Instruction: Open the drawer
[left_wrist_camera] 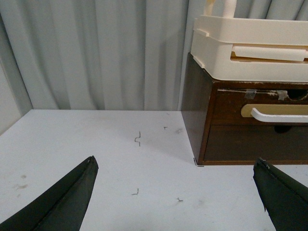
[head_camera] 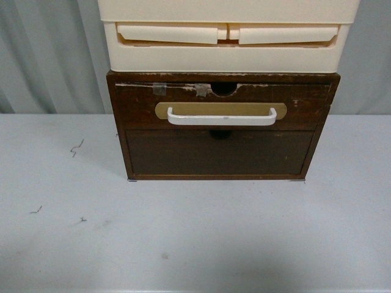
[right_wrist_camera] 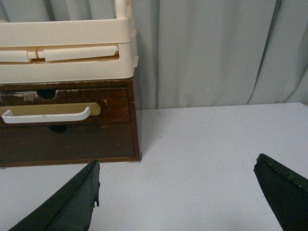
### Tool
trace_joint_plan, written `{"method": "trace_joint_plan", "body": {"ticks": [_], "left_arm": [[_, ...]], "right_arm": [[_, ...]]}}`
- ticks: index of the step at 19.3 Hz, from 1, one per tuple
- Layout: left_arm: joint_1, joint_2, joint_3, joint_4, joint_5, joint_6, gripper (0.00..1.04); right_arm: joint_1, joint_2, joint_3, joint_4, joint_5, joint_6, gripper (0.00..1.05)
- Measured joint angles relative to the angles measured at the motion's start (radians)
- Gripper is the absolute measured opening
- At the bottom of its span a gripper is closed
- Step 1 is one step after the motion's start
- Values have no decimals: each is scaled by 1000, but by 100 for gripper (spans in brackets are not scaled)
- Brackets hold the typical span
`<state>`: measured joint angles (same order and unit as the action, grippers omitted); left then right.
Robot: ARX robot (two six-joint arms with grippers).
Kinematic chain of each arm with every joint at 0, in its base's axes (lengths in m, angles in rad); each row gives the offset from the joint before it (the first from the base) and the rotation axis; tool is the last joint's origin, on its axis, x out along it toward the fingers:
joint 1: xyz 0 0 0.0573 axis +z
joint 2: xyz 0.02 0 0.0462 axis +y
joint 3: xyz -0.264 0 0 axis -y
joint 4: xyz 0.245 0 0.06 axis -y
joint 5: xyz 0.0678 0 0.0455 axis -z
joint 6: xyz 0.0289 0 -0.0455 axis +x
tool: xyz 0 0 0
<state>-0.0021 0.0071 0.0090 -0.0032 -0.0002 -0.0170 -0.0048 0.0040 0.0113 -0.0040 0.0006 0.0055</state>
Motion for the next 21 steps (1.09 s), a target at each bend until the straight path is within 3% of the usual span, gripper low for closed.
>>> {"method": "trace_joint_plan", "body": {"ticks": [7, 8, 9, 10, 13, 15, 18, 21], "left_arm": [[0, 0, 0, 0, 0, 0, 98], [0, 0, 0, 0, 0, 0, 98], [0, 41, 44, -142, -10, 8, 98], [1, 216, 115, -201, 14, -5, 98], [-89, 598, 220, 61, 119, -177, 98], [-151, 847, 252, 256, 167, -356, 98], [-238, 1189, 324, 538, 227, -620, 98], [-271, 1476, 395, 795, 286, -834, 98]], "right_arm": [[0, 0, 0, 0, 0, 0, 98], [2, 5, 3, -24, 6, -6, 98], [13, 108, 72, -193, 33, -29, 98], [-5, 274, 134, -234, 11, -23, 98], [-51, 608, 246, -41, -216, 172, 98], [-19, 858, 264, 161, -373, 385, 98], [65, 1246, 307, 555, -389, 697, 98], [130, 1573, 398, 914, -369, 950, 98]]}}
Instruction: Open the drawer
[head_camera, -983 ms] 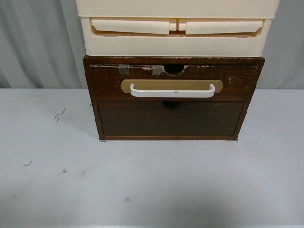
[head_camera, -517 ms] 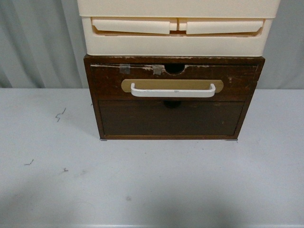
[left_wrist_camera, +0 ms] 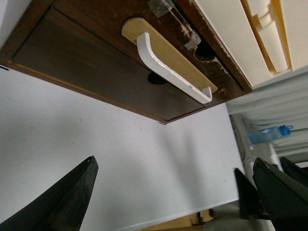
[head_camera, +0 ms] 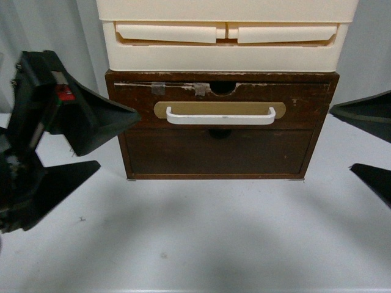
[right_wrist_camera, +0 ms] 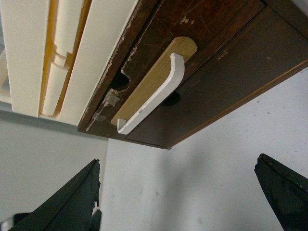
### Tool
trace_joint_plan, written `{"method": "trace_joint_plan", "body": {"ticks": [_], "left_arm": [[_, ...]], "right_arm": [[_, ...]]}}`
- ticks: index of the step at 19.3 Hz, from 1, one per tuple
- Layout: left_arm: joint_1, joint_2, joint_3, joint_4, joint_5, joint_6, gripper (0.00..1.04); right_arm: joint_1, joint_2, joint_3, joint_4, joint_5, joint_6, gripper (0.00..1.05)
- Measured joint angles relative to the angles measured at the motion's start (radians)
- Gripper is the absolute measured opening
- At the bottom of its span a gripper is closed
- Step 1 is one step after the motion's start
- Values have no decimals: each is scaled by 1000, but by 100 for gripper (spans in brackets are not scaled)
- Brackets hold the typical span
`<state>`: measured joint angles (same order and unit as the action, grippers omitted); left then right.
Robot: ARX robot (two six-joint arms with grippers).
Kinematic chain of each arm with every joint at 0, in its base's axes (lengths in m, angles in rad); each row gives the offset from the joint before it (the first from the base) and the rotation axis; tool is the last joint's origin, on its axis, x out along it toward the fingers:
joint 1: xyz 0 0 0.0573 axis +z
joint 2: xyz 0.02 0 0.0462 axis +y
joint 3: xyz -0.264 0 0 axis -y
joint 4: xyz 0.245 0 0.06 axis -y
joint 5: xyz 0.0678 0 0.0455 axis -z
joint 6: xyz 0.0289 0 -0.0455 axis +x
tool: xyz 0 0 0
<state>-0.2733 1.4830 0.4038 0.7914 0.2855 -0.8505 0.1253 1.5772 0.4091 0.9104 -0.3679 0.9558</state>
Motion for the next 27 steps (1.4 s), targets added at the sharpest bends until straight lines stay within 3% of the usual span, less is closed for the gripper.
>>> {"method": "trace_joint_plan", "body": {"ticks": [3, 5, 10, 18, 19, 21, 25, 27], "left_arm": [[8, 235, 85, 218, 35, -195, 98], [7, 360, 159, 293, 55, -283, 98], [3, 562, 340, 356, 77, -389, 98], [9, 692, 548, 270, 106, -405, 97], [6, 693, 560, 256, 110, -401, 70], [7, 694, 560, 258, 112, -401, 52], [7, 698, 558, 272, 111, -411, 20], [10, 703, 555, 282, 116, -460, 15]], "right_arm": [[35, 244, 87, 252, 41, 168, 98], [52, 338, 159, 322, 69, 230, 98], [85, 513, 344, 299, 107, 256, 98], [90, 644, 532, 250, 142, 257, 97], [105, 662, 549, 243, 134, 256, 70], [111, 661, 552, 254, 134, 256, 53], [117, 661, 546, 261, 128, 269, 23], [117, 661, 542, 265, 129, 328, 19]]}}
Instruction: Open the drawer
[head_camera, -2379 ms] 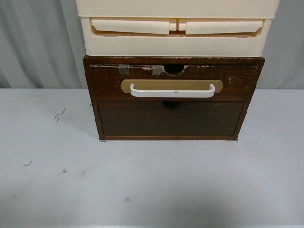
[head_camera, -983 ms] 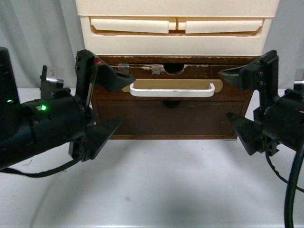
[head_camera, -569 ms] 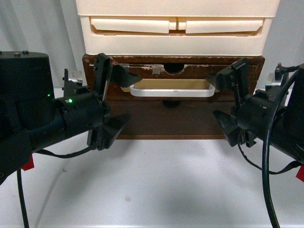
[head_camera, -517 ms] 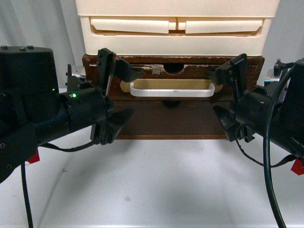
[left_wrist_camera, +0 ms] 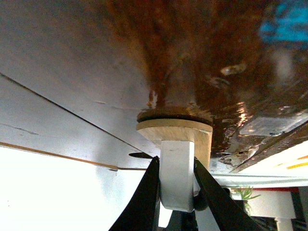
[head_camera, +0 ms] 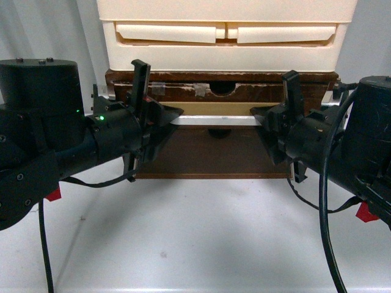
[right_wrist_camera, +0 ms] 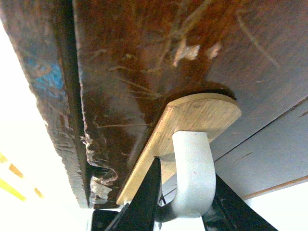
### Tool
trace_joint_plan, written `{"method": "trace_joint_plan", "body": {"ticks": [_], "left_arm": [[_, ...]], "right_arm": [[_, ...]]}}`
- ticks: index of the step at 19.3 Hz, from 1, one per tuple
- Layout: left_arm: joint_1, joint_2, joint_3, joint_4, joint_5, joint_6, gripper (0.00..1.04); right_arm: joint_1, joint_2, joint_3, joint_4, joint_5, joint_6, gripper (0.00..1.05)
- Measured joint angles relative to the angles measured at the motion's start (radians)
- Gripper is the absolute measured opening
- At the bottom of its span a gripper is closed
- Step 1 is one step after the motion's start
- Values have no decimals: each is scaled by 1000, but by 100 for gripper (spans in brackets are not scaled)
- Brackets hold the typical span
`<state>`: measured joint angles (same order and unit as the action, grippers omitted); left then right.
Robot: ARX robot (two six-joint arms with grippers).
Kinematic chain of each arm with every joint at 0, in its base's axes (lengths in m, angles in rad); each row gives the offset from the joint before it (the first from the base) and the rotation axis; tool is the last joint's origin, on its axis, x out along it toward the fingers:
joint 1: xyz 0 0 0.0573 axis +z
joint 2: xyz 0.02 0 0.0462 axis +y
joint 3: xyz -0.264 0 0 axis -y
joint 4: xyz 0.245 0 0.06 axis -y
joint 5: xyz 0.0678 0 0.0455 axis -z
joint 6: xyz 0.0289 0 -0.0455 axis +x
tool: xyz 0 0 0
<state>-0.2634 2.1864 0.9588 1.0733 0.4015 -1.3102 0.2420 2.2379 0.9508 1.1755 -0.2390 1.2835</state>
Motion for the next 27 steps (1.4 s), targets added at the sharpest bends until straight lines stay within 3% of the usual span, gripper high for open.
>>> {"method": "trace_joint_plan", "body": {"ticks": [10, 15, 16, 17, 18, 19, 20, 21, 22, 26, 27], "left_arm": [[-3, -5, -43, 60, -11, -53, 14], [-14, -139, -323, 188, 18, -75, 13], [-30, -222, -471, 201, 34, -72, 13], [-42, -310, -663, 240, 71, -28, 24], [-8, -426, -885, 183, 145, 67, 51], [47, -725, -888, 214, 27, 251, 74], [-25, -690, -955, 167, -357, 626, 55], [53, -869, -956, 216, -608, 962, 35], [58, -931, -958, 193, -610, 1039, 29], [94, -1091, -959, 19, -573, 1219, 8], [109, -1139, -959, -39, -565, 1240, 1]], "right_arm": [[9, -9, -44, 42, 13, 71, 16], [68, -142, -320, 141, 21, 97, 16], [115, -216, -459, 154, 40, 111, 16], [192, -282, -594, 159, 114, 80, 24], [249, -380, -689, 117, 130, -47, 53], [282, -334, -713, 138, 288, -219, 68], [253, -321, -831, 93, 602, -642, 46], [150, -481, -902, 109, 661, -960, 28], [135, -541, -911, 118, 633, -1066, 20], [82, -693, -945, 101, 555, -1210, 1], [55, -753, -946, 105, 541, -1229, 2]]}}
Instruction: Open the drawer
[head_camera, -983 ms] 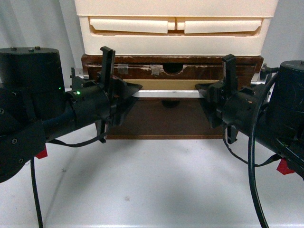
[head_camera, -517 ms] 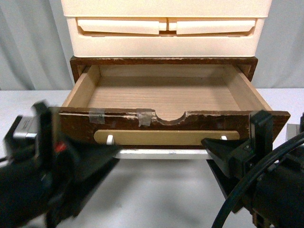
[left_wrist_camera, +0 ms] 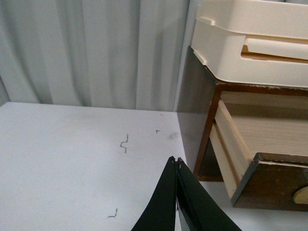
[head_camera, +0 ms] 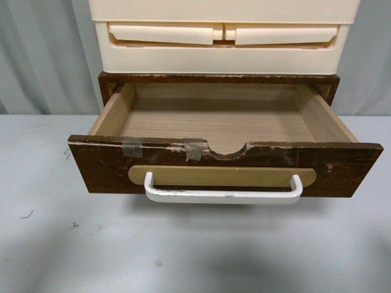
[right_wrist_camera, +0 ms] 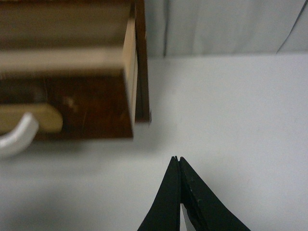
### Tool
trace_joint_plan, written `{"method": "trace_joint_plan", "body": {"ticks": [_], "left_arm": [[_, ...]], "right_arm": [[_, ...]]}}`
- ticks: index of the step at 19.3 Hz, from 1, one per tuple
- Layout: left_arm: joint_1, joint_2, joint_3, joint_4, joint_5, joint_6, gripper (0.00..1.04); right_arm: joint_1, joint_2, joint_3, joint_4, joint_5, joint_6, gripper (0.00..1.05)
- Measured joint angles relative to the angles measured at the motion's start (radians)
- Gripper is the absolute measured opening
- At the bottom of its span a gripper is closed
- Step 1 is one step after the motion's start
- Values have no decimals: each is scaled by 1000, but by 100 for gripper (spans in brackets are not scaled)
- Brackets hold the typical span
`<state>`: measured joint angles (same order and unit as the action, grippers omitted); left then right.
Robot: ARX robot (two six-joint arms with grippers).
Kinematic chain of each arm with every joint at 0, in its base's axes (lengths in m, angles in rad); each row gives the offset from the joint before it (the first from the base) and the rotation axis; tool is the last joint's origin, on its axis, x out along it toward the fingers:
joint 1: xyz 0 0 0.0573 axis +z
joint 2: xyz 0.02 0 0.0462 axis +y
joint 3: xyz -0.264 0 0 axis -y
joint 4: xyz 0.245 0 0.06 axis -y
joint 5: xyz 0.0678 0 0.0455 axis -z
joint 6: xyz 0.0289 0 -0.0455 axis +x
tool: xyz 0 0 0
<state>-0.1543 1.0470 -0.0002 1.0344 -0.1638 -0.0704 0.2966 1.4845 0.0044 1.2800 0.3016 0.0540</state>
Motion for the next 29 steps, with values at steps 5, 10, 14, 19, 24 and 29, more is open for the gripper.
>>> {"method": "trace_joint_plan", "body": {"ticks": [5, 10, 14, 19, 24, 29], "left_arm": [[42, -260, 0, -219, 51, 47, 2], [152, -617, 8, -599, 164, 53, 2], [152, -684, 8, -675, 163, 53, 2], [152, -780, 8, -768, 164, 53, 2], [152, -860, 8, -849, 164, 53, 2], [152, -1040, 11, -1019, 165, 53, 2]], "right_arm": [[-81, -307, -2, -95, -82, -36, 2], [-188, -807, -1, -565, -188, -48, 2], [-305, -962, 3, -731, -283, -48, 2], [-297, -1132, 5, -928, -299, -48, 2], [-297, -1239, 5, -1033, -299, -48, 2], [-297, -1302, 5, -1098, -298, -48, 2]]}}
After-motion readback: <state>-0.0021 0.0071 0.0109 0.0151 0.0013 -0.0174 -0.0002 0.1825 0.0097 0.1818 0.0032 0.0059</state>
